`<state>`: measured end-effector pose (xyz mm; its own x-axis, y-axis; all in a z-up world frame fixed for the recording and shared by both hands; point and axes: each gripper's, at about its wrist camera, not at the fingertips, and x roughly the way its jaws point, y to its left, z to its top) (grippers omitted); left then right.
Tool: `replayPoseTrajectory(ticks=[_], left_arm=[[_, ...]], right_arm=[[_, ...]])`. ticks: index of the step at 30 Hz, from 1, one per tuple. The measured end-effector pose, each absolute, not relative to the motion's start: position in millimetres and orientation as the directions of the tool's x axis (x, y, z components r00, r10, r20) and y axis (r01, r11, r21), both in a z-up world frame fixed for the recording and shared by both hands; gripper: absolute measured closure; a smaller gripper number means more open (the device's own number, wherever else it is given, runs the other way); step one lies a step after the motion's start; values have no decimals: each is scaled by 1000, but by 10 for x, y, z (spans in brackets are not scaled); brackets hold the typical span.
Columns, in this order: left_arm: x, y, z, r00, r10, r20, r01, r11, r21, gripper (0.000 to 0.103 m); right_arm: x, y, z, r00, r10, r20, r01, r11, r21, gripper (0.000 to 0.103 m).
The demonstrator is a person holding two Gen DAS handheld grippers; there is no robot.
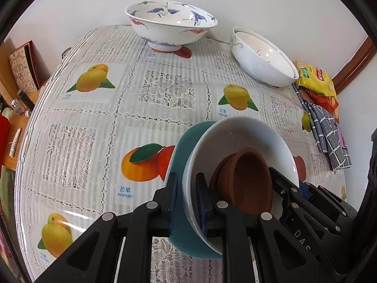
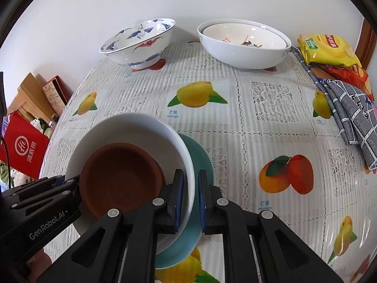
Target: Organize plates and bowls
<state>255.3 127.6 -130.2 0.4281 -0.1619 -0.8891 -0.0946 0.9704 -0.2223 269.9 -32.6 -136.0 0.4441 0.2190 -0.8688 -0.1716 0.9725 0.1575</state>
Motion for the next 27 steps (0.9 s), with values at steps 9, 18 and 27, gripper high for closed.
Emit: replayPoseTrajectory(ticks=[9,18,27], left_arm=[[2484,1280,-1134,456,-136,-879,-89,976,-197,80],[2270,1247,-1032,463,-134,-876,-87,977,-195,79],[1914,1146,-825,499,-141,-855,-72,976,-203,70]], right_arm=[[2633,-360,-1262,457,228,-860,-171,971,167,92],[2449,-403,-1155,458,245,-855,-182,967,180,91],[2084,-557,-920,480,261,-838,-187,963,193,85]])
